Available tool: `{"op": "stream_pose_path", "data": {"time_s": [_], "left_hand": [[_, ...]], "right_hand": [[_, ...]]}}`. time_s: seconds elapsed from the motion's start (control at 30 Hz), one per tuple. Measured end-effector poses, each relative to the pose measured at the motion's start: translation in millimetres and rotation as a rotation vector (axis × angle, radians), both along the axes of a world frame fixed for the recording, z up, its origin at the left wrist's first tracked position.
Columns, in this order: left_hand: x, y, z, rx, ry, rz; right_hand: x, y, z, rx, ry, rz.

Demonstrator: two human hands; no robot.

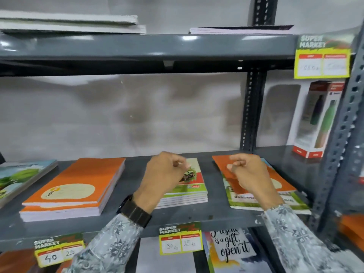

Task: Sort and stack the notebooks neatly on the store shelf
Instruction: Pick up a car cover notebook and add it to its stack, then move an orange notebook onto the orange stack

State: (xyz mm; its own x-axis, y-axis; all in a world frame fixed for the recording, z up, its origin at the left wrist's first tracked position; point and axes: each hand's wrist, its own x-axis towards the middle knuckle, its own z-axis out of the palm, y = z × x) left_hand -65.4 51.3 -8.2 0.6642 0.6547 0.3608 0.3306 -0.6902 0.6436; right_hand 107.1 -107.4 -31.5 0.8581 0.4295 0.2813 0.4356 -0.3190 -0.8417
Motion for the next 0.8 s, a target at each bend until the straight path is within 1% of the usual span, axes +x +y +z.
{"op": "stream_pose_path", "data": {"time_s": [0.03, 0.1, 0.2, 0.27, 0.37, 0.43, 0.53, 0.6, 0.8], "left_hand": [[13.6, -12.4, 2.8, -0.026, 0.009, -0.051], [44.6, -34.3, 5.2, -0.046, 0.068, -0.135], [87.1, -64.0, 3.7, 0.008, 0.301, -0.172], [107.4, -74.5, -0.8, 0.019, 0.426, -0.181], [127.8, -80.0, -10.4, -0.011, 0.575, -0.177], [139.0, -77.2, -20.0, -0.019, 0.607, -0.138], [147.0, -71.8, -30.5, -0.017, 0.563, -0.055], [148.3, -69.8, -32.6, -0.034, 0.537, -0.043], [143.6, -69.0, -32.8, -0.106, 0.514, -0.121]], "right_hand": [[11.4, -12.3, 2.5, -0.062, -0.017, -0.06], [30.7, -33.5, 9.1, -0.274, -0.058, -0.179], [47.8, -56.6, 16.0, -0.583, -0.024, -0.239], [56.6, -62.0, 13.9, -0.697, -0.004, -0.215], [67.0, -64.6, 9.6, -0.75, 0.002, -0.173], [69.7, -64.7, 10.6, -0.749, 0.017, -0.185], [70.2, -62.4, 10.2, -0.708, 0.034, -0.247], [72.4, -59.7, 5.4, -0.689, 0.038, -0.278], [57.2, -54.5, 0.4, -0.709, 0.033, -0.245]]}}
